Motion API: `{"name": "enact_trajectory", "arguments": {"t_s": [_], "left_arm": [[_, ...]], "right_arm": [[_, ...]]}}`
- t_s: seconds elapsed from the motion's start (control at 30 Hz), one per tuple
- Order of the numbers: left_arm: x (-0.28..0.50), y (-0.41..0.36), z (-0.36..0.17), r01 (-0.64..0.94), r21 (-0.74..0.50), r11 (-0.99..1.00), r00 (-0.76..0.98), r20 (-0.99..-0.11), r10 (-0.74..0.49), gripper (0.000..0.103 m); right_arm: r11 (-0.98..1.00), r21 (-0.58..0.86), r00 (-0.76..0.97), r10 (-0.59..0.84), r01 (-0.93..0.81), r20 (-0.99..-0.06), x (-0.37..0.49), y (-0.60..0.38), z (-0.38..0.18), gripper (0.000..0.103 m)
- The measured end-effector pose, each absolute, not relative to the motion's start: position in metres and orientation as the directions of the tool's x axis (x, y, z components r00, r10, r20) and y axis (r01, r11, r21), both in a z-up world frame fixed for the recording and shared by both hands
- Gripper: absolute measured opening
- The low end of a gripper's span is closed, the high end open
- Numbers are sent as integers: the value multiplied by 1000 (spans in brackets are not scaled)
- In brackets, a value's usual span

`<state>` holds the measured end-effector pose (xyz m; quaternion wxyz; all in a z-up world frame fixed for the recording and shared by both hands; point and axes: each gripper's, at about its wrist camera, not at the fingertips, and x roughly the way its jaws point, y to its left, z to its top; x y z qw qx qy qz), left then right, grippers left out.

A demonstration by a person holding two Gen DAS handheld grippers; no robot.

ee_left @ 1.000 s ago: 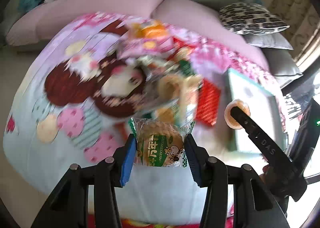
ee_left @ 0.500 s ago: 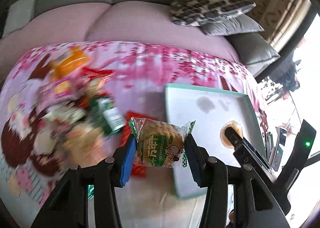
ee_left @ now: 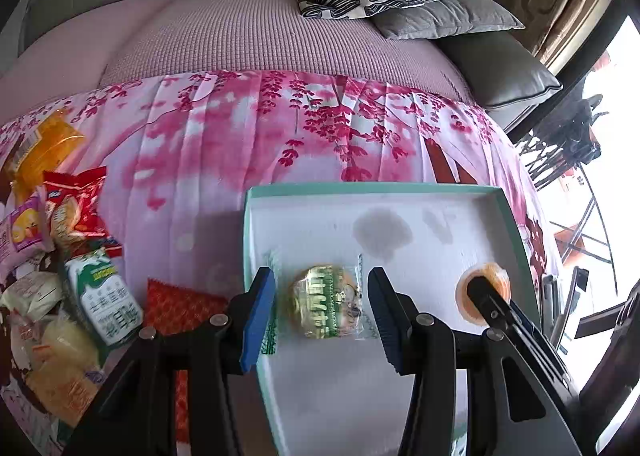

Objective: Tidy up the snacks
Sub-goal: 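Carry the cookie and pudding cup into the teal tray and open both tools, then lift both open tools out of the tray back over the snack pile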

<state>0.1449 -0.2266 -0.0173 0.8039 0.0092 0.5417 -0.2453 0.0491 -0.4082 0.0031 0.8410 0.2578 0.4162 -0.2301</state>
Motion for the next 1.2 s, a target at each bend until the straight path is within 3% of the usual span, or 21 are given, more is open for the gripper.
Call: {"name": "enact_trajectory", "arguments": {"t_s": [0.1, 0.23, 0.3, 0.43, 0.53, 0.7, 0.87, 0.97, 1.2], "left_arm": [[147, -229, -19, 406, -254, 878, 294, -873, -389, 50], [142, -224, -16, 404, -251, 880, 306, -869, -388, 66], [138, -217, -11, 399, -256, 880, 321, -861, -396, 69], [126, -194, 2, 388, -218, 895, 385, -845, -372, 73], [116, -172, 11, 365, -177, 914, 446, -829, -339, 88], [96, -129, 18, 308, -108, 945, 561, -782, -272, 92], [82, -87, 20, 222, -76, 972, 622, -757, -201, 93], [74, -65, 24, 168, -88, 982, 654, -735, -177, 102], [51, -36, 23, 103, -68, 992, 674, -729, -120, 102]], "right_arm": [[759, 231, 530, -172, 608, -830, 53, -411, -2, 42], [761, 230, 528, -169, 606, -832, 52, -411, 1, 43], [767, 229, 533, -169, 599, -829, 51, -410, 6, 44], [769, 226, 537, -175, 598, -825, 49, -405, 12, 56], [784, 218, 541, -173, 582, -823, 47, -397, 16, 65], [816, 208, 566, -168, 539, -807, 40, -374, 19, 80], [846, 216, 601, -146, 488, -786, 29, -347, 27, 103], [873, 206, 636, -143, 443, -759, 23, -327, 34, 103], [921, 165, 653, -116, 353, -749, 7, -280, 34, 103]]}}
